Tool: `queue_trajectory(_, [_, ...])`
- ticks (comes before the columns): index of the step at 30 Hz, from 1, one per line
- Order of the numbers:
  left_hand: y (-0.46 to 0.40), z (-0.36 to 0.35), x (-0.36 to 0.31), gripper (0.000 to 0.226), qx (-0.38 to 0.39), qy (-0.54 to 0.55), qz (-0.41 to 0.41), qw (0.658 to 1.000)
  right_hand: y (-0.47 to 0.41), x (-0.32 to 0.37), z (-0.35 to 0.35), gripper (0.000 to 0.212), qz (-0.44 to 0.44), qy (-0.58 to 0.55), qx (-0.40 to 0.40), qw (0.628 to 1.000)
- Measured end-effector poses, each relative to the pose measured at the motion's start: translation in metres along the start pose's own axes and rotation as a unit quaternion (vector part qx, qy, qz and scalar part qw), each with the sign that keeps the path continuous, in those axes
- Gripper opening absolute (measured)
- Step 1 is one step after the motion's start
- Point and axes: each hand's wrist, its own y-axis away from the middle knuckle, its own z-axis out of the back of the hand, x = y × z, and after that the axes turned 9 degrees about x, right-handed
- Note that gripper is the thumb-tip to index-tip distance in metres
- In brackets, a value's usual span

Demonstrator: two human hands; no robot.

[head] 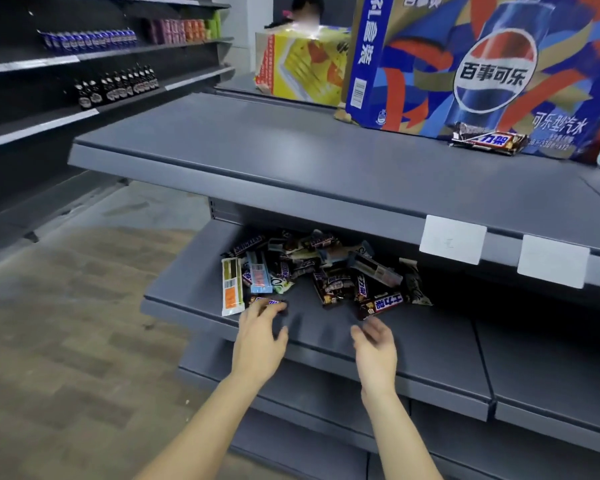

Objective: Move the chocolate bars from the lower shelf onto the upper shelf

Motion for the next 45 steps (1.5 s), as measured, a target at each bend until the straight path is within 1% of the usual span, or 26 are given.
queue_trajectory(3, [-0.019, 0.003, 0.012, 0.049, -0.028, -0.032, -0.004, 0.999, -0.023, 0.008, -0.002, 0.056, 0.002, 0.063, -0.033, 0.997])
queue_trajectory(5, [-0.035, 0.007, 0.020, 0.056, -0.042, -0.054, -0.002, 0.998, -0.036, 0.015, -0.006, 0.074, 0.013, 0.150, -0.069, 0.986])
queue_trajectory(7, [-0.048, 0.010, 0.029, 0.065, -0.032, -0.097, 0.010, 0.995, -0.045, 0.020, -0.007, 0.088, 0.025, 0.231, -0.098, 0.968])
queue_trajectory(9, [-0.055, 0.009, 0.037, 0.069, -0.004, -0.144, 0.024, 0.989, -0.050, 0.019, -0.008, 0.088, 0.026, 0.297, -0.105, 0.949])
queue_trajectory(11, [-0.058, 0.005, 0.044, 0.068, 0.015, -0.178, 0.034, 0.983, -0.055, 0.015, -0.010, 0.081, 0.031, 0.354, -0.099, 0.929])
queue_trajectory(12, [-0.058, 0.002, 0.046, 0.067, 0.013, -0.183, 0.031, 0.983, -0.057, 0.014, -0.011, 0.077, 0.040, 0.361, -0.102, 0.926])
queue_trajectory(16, [-0.061, -0.010, 0.047, 0.052, 0.003, -0.180, -0.025, 0.983, -0.057, 0.009, -0.014, 0.057, 0.063, 0.335, -0.147, 0.929])
queue_trajectory(19, [-0.062, -0.009, 0.042, 0.053, 0.027, -0.167, -0.020, 0.985, -0.059, 0.008, -0.011, 0.039, 0.063, 0.289, -0.180, 0.938])
queue_trajectory(20, [-0.063, -0.008, 0.041, 0.053, 0.033, -0.163, -0.014, 0.986, -0.059, 0.006, -0.010, 0.037, 0.055, 0.277, -0.185, 0.941])
queue_trajectory(22, [-0.063, -0.006, 0.039, 0.048, 0.033, -0.143, -0.019, 0.989, -0.056, 0.002, -0.010, 0.039, 0.057, 0.242, -0.197, 0.948])
queue_trajectory(25, [-0.063, -0.005, 0.042, 0.037, 0.042, -0.108, -0.034, 0.993, -0.047, -0.002, -0.007, 0.034, 0.052, 0.149, -0.208, 0.965])
queue_trajectory(28, [-0.062, -0.005, 0.043, 0.033, 0.036, -0.097, -0.042, 0.994, -0.042, 0.000, -0.009, 0.033, 0.066, 0.101, -0.224, 0.967])
queue_trajectory(30, [-0.063, -0.005, 0.037, 0.036, 0.032, -0.099, -0.032, 0.994, -0.044, 0.001, -0.015, 0.031, 0.060, 0.082, -0.239, 0.966])
queue_trajectory(32, [-0.064, -0.006, 0.028, 0.049, 0.042, -0.116, -0.008, 0.992, -0.048, 0.001, -0.023, 0.030, 0.047, 0.055, -0.259, 0.963])
queue_trajectory(34, [-0.066, -0.007, 0.019, 0.061, 0.061, -0.151, 0.014, 0.986, -0.050, 0.001, -0.035, 0.038, 0.024, 0.064, -0.272, 0.960])
queue_trajectory(37, [-0.068, -0.008, 0.009, 0.066, 0.088, -0.204, 0.035, 0.974, -0.039, -0.001, -0.052, 0.049, 0.026, 0.056, -0.254, 0.965])
queue_trajectory(40, [-0.073, -0.008, 0.004, 0.063, 0.070, -0.208, 0.037, 0.975, -0.027, -0.006, -0.065, 0.052, 0.039, 0.084, -0.191, 0.977])
queue_trajectory(42, [-0.072, -0.010, 0.005, 0.060, 0.060, -0.169, 0.020, 0.984, -0.020, -0.012, -0.069, 0.043, 0.057, 0.138, -0.115, 0.982])
queue_trajectory(44, [-0.070, -0.012, 0.004, 0.057, 0.052, -0.088, -0.006, 0.995, -0.014, -0.016, -0.068, 0.026, 0.083, 0.180, -0.039, 0.979])
queue_trajectory(45, [-0.068, -0.013, 0.003, 0.055, 0.048, -0.052, -0.018, 0.997, -0.011, -0.017, -0.065, 0.020, 0.101, 0.181, -0.022, 0.978])
